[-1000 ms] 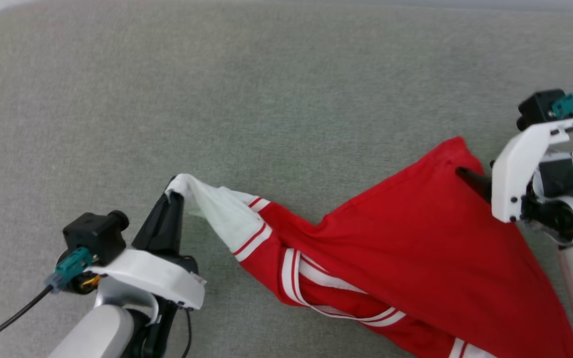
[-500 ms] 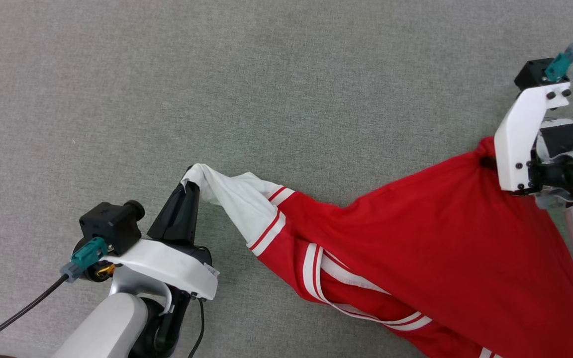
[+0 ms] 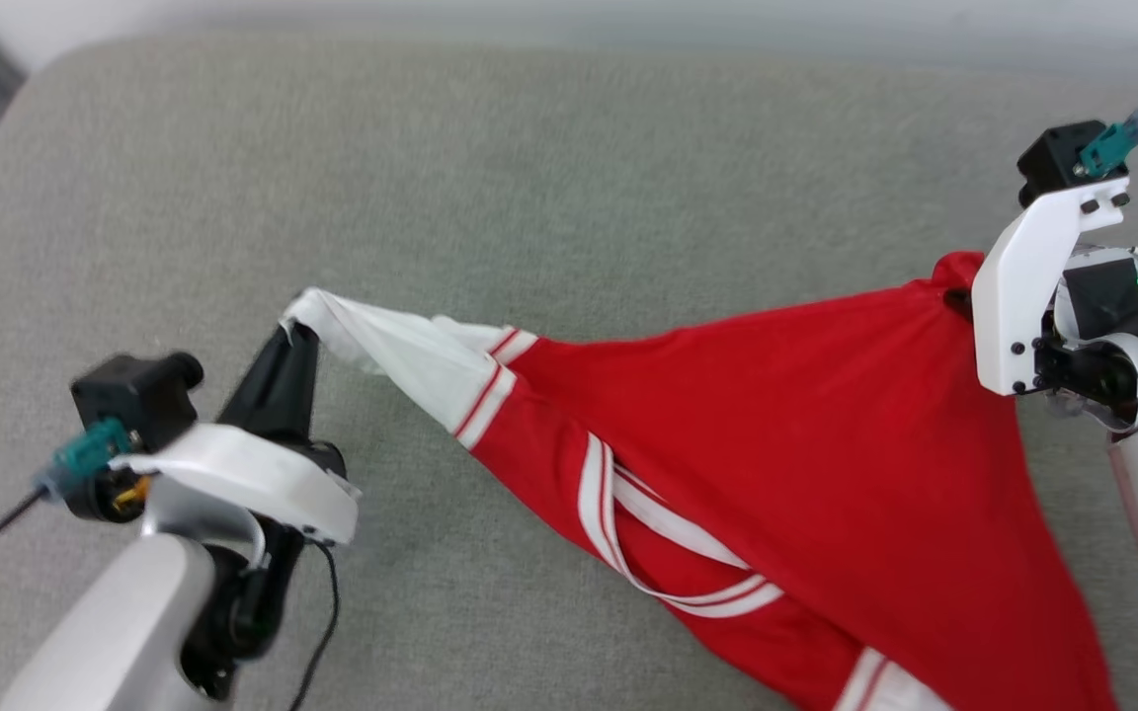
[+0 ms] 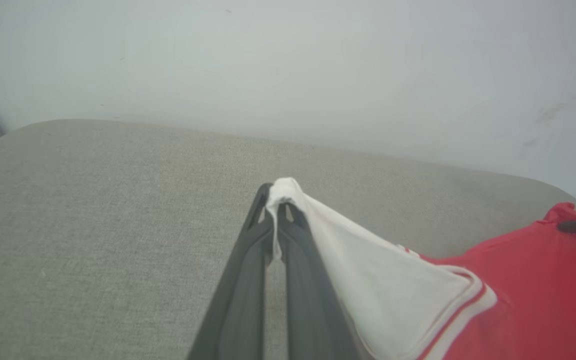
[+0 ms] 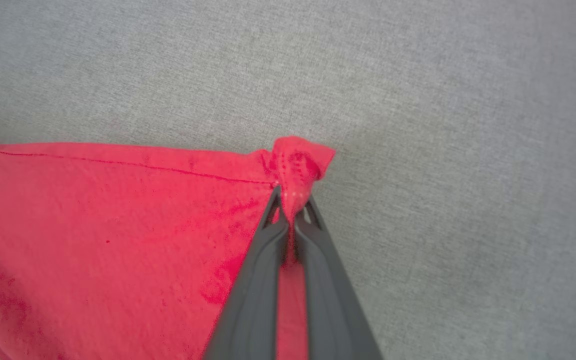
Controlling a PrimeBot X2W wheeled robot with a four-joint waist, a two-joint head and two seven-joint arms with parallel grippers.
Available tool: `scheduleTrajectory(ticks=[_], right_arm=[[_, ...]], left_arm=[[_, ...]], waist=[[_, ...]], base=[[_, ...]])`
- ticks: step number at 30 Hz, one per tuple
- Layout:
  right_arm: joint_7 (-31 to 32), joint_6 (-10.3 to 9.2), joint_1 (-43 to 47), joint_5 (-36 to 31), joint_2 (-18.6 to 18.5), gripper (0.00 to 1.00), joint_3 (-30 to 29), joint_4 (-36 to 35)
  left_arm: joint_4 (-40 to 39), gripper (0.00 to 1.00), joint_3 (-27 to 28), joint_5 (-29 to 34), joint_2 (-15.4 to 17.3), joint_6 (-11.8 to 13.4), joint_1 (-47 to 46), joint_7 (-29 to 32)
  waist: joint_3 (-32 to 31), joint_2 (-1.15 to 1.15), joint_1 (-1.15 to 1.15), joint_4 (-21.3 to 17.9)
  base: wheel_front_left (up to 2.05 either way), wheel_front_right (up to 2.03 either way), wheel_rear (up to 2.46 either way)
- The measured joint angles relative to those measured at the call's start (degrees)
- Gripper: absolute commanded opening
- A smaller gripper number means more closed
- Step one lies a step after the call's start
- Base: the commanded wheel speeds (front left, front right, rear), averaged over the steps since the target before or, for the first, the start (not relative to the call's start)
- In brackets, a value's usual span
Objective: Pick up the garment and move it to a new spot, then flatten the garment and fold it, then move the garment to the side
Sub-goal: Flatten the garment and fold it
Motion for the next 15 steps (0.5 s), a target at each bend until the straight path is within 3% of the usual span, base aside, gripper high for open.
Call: scheduleTrajectory(ticks=[6, 15], right_arm=[[-5.2, 0.0, 0.5, -1.7, 0.7, 0.0, -1.0, 1.0], [-10.5, 0.01, -4.1, -4.3, 1.4, 0.0, -1.6, 4.5]], left_arm=[[4.8, 0.0, 1.8, -1.4, 0.8, -1.8, -6.2, 1.9], [17.3, 0.0, 2.7, -3.6, -0.9, -5.1, -20.2, 5.6]], waist=[[-5.8, 0.0, -0.01, -2.4], [-10.2, 0.0, -0.01, -7.0]], base=[[0.0, 0.0, 0.0], [0.0, 0.0, 0.0]])
